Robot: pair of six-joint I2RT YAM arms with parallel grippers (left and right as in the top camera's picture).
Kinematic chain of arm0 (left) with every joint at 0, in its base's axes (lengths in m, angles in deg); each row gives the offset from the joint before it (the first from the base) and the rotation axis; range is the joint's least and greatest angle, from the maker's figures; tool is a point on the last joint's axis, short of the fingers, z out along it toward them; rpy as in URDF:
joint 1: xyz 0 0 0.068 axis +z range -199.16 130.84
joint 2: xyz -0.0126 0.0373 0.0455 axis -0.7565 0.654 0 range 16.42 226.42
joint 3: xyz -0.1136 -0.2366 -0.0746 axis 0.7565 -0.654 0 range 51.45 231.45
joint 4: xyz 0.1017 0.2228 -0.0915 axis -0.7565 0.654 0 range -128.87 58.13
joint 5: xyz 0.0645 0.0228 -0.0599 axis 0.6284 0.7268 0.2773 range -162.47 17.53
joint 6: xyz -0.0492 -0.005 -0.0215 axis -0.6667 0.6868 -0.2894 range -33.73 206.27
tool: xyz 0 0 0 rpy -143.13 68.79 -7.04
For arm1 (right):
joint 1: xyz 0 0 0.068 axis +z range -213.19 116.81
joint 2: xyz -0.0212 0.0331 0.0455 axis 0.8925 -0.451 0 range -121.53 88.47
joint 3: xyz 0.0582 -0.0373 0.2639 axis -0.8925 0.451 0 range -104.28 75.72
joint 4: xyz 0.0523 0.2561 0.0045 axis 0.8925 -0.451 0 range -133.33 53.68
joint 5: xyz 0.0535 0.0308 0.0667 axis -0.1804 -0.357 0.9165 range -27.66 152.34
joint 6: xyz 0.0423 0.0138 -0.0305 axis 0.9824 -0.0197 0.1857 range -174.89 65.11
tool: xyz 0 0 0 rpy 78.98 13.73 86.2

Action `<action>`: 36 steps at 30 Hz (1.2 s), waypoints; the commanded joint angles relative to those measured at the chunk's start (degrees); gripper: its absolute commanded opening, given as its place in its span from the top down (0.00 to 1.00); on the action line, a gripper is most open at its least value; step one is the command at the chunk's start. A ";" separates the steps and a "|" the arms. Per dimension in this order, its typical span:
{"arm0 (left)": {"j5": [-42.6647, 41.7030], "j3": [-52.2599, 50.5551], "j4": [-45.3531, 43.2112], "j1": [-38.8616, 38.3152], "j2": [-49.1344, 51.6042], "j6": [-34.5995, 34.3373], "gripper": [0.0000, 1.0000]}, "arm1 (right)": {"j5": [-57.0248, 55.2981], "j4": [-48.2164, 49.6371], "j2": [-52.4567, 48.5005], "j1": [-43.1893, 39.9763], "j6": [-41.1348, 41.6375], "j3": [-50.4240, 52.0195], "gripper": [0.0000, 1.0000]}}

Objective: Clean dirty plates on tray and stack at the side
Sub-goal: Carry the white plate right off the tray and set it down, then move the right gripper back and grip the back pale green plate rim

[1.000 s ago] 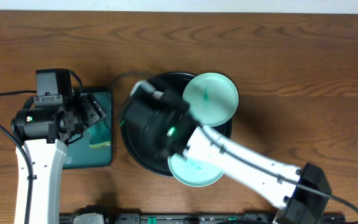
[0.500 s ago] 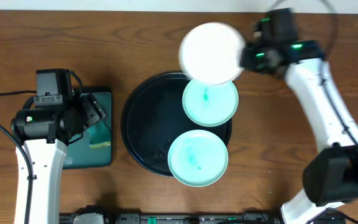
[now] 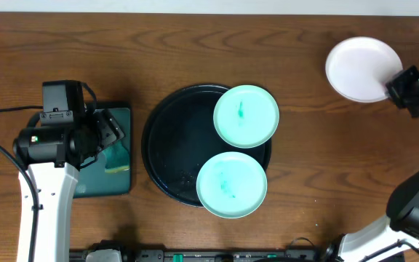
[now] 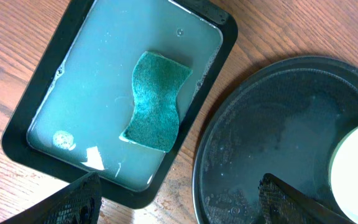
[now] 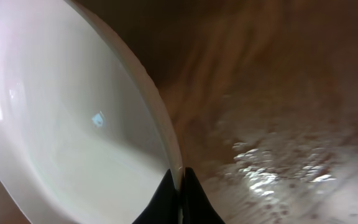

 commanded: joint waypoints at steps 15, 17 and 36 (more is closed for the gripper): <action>0.70 0.35 -0.04 0.04 0.20 0.35 0.19 | -6.62 -2.29 -16.04 -0.90 -6.01 -0.35 0.99; 0.70 0.35 -0.04 0.02 0.24 0.35 0.19 | -6.60 -2.71 -15.96 -0.90 -6.43 -0.37 0.83; 0.68 0.35 0.20 0.04 0.24 0.35 0.19 | 4.85 -1.49 10.60 8.63 -20.74 -0.39 0.33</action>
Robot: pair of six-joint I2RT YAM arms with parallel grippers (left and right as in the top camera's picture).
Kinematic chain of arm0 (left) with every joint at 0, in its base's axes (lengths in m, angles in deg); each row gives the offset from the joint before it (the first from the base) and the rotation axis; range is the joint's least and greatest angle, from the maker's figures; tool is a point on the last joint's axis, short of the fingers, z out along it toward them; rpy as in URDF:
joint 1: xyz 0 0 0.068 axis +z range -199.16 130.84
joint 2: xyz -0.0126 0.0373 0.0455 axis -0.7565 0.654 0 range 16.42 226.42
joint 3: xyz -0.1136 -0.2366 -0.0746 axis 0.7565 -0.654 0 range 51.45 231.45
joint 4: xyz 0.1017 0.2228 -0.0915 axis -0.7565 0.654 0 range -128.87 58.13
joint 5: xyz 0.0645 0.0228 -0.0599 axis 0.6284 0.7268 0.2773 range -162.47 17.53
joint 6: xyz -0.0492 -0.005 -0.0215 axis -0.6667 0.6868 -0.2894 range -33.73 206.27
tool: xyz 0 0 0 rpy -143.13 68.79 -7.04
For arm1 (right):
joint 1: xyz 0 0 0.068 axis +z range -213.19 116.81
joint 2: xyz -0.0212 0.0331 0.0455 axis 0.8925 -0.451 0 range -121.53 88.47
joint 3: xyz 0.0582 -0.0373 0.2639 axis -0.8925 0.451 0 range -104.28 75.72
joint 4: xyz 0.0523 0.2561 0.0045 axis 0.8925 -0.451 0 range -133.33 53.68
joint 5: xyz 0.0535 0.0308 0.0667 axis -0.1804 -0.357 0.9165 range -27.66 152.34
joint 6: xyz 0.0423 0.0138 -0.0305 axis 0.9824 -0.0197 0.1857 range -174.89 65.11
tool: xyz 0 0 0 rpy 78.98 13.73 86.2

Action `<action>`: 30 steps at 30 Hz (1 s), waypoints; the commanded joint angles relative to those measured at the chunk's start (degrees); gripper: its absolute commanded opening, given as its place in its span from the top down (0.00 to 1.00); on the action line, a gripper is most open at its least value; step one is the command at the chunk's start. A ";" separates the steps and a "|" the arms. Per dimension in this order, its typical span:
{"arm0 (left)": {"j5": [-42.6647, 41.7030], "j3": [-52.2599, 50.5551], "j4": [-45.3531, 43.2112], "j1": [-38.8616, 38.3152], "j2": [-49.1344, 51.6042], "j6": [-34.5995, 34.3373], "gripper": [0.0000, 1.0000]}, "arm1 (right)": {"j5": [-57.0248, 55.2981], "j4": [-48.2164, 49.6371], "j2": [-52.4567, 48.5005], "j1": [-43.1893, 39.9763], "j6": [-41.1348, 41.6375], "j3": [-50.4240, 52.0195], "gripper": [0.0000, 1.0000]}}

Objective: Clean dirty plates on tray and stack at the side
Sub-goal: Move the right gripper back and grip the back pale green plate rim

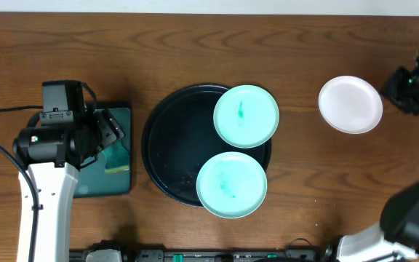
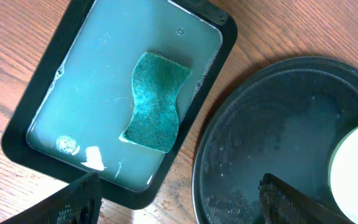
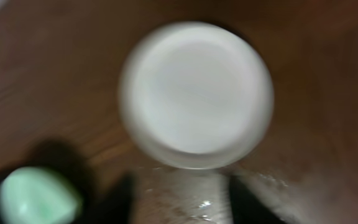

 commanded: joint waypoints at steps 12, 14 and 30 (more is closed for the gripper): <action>0.70 0.35 0.31 0.02 0.22 0.35 0.19 | 14.78 -0.24 -4.50 17.49 -19.80 -0.31 0.01; 0.70 0.35 0.31 0.02 0.22 0.35 0.19 | 14.01 -0.07 -7.19 19.74 -19.76 -0.31 0.01; 0.70 0.35 0.35 0.02 0.22 0.37 0.19 | 9.38 5.97 -22.40 29.53 -10.38 -0.31 0.53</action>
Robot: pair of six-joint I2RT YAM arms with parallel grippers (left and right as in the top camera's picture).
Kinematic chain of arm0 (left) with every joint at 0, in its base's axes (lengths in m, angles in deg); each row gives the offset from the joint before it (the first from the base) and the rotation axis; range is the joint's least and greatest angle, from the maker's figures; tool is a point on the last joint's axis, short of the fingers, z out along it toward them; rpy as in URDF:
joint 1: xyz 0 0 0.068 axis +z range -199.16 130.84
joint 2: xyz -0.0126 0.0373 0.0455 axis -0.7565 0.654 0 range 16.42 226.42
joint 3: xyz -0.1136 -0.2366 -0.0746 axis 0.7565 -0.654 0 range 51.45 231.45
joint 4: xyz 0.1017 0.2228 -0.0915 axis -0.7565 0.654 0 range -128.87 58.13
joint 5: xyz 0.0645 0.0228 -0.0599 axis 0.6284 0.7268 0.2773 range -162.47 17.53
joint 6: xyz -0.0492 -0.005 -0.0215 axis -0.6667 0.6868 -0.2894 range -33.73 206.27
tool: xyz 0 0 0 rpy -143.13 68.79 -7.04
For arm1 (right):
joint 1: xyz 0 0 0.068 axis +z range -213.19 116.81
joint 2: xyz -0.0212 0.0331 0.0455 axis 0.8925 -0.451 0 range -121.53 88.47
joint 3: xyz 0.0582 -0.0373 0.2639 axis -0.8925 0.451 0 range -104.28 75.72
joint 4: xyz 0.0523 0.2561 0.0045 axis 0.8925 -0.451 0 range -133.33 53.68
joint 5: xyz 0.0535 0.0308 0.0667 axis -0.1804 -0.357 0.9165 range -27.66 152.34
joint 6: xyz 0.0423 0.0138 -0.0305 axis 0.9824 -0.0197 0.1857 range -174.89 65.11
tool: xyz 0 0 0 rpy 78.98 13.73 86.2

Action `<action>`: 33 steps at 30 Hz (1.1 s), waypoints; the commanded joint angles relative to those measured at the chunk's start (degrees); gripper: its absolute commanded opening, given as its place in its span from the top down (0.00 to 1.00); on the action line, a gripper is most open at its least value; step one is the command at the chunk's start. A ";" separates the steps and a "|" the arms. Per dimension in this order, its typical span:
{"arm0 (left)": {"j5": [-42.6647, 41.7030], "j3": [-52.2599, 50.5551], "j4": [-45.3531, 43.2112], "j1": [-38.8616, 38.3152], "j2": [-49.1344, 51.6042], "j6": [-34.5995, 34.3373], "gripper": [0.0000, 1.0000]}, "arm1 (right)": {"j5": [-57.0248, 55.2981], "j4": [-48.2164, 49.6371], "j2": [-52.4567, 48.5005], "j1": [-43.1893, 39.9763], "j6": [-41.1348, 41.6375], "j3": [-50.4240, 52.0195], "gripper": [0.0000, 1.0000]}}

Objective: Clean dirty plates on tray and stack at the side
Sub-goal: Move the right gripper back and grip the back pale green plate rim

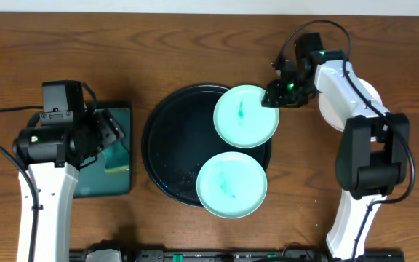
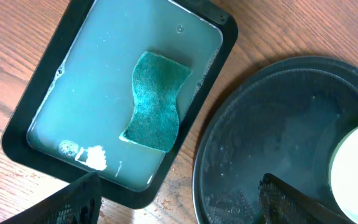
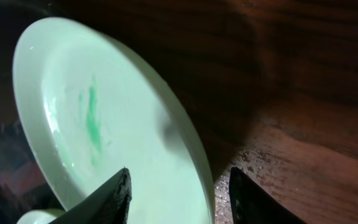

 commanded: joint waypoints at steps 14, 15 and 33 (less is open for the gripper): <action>0.68 0.35 0.26 0.02 0.22 0.35 0.19 | -6.34 -2.58 -0.44 0.72 10.34 0.96 0.70; 0.68 0.35 0.28 0.04 0.22 0.37 0.19 | -6.29 -2.60 -0.44 0.72 10.49 1.16 0.70; 0.68 0.35 0.44 0.02 0.22 0.35 0.19 | -6.23 1.07 -0.37 1.09 10.67 5.14 0.99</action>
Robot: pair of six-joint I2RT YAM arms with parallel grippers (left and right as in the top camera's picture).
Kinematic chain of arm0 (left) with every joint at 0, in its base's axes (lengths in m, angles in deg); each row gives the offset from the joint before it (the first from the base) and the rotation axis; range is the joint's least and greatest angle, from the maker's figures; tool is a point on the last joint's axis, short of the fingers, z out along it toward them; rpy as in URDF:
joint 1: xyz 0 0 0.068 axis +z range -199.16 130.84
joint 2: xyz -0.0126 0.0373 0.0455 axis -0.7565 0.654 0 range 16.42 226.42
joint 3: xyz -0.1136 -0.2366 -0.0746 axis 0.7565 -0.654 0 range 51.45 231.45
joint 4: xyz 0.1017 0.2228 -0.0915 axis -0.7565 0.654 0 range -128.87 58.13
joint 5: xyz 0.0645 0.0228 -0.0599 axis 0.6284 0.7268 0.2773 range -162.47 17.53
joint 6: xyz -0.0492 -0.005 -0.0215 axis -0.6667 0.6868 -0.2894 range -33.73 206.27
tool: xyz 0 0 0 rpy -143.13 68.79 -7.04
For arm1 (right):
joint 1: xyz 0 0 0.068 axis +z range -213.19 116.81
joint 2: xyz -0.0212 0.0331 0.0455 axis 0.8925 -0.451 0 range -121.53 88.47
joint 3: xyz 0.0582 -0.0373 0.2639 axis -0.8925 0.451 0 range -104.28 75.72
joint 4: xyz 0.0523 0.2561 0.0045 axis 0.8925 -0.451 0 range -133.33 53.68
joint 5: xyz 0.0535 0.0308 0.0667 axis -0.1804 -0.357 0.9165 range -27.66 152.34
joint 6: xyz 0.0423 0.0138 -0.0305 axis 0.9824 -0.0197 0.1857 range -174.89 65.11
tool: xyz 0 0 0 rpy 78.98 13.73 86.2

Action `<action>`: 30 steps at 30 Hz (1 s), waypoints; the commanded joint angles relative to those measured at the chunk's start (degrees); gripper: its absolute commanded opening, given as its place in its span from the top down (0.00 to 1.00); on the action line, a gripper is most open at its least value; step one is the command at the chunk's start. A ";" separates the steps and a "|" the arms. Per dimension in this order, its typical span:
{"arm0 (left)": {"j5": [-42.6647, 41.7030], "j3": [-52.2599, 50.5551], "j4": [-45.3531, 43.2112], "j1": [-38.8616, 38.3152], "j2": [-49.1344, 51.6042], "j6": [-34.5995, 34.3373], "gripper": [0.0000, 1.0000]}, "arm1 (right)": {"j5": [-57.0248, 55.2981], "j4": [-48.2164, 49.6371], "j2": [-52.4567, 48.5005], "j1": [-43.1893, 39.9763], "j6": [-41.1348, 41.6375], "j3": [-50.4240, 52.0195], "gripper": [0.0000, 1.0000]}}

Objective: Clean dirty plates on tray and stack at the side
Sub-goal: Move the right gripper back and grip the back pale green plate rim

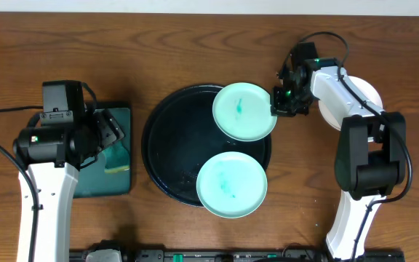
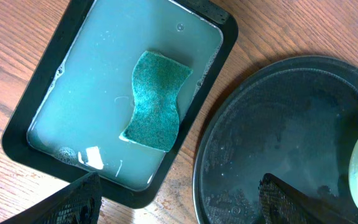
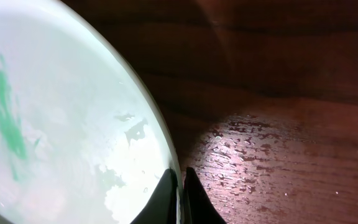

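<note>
A round black tray [image 1: 173,145] holds two mint-green plates smeared with green. My right gripper [image 1: 276,102] is shut on the right rim of the upper plate [image 1: 244,111]. In the right wrist view the fingers [image 3: 180,180] pinch that plate's edge [image 3: 61,124]. The lower plate [image 1: 231,184] overhangs the tray's front edge. A white plate [image 1: 332,116] lies on the table at the right, partly hidden by my right arm. Over the left side my left gripper [image 2: 180,179] stands open above the gap between basin and tray, holding nothing.
A black basin [image 2: 229,37] of cloudy water with a green sponge [image 2: 156,101] lying in it sits left of the tray. The wood right of the held plate is wet [image 3: 260,155]. Bare tray floor [image 2: 291,137] shows water drops.
My right gripper was open around the upper green plate's right rim and is now shut on it. The plate sits slightly further left. The left arm has not moved.
My right gripper first held the white plate by its rim at the far right. Then the white plate lay on the table and the gripper was off it. It then stood open at the upper green plate's rim, and now grips that rim.
</note>
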 commanded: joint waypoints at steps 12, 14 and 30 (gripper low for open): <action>0.68 0.35 0.37 0.02 0.22 0.35 0.19 | 3.50 -0.42 4.04 5.95 -1.36 0.52 0.98; 0.70 0.35 0.39 0.04 0.22 0.35 0.19 | 4.39 0.33 4.04 8.48 0.00 0.52 0.99; 5.35 0.28 1.18 0.04 2.32 0.37 0.30 | 1.95 5.27 -2.19 14.67 5.81 0.52 0.99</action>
